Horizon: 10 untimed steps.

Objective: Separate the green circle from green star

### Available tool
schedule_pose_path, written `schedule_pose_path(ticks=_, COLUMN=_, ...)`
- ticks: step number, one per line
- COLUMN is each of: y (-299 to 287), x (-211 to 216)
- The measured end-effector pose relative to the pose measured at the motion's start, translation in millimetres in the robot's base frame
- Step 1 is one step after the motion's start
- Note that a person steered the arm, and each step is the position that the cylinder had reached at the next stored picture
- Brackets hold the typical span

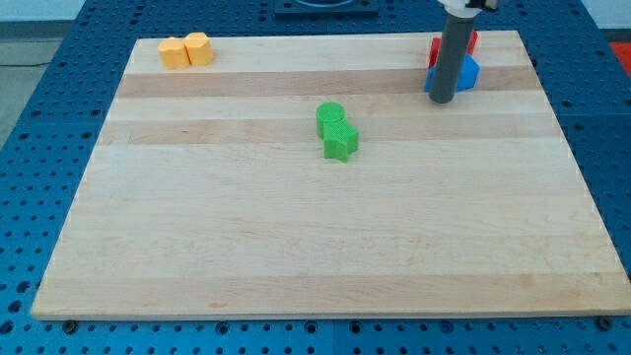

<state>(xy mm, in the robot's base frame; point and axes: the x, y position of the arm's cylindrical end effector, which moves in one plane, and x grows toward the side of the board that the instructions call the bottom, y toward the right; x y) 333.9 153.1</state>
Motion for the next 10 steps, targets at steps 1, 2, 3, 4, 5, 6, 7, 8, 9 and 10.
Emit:
schedule_pose_path(ticks=1, y=0.0, x=11.9)
schedule_pose_path(ticks=2, y=-2.9, x=25.5)
schedule_pose_path(ticks=3, y=-17.6, x=38.1)
schedule_pose_path(ticks=4, y=-42.3, x=45.9)
schedule_pose_path(ticks=5, y=-64.3, x=45.9)
schedule_pose_path(ticks=6, y=-87.9, x=45.9)
schedule_pose_path(ticks=7, y=-114.4, x=45.9)
schedule_pose_path(ticks=8, y=-142.9, x=45.8)
schedule_pose_path(ticks=9, y=-169.6, x=48.1)
schedule_pose_path(ticks=10, y=-195.3, x=50.1)
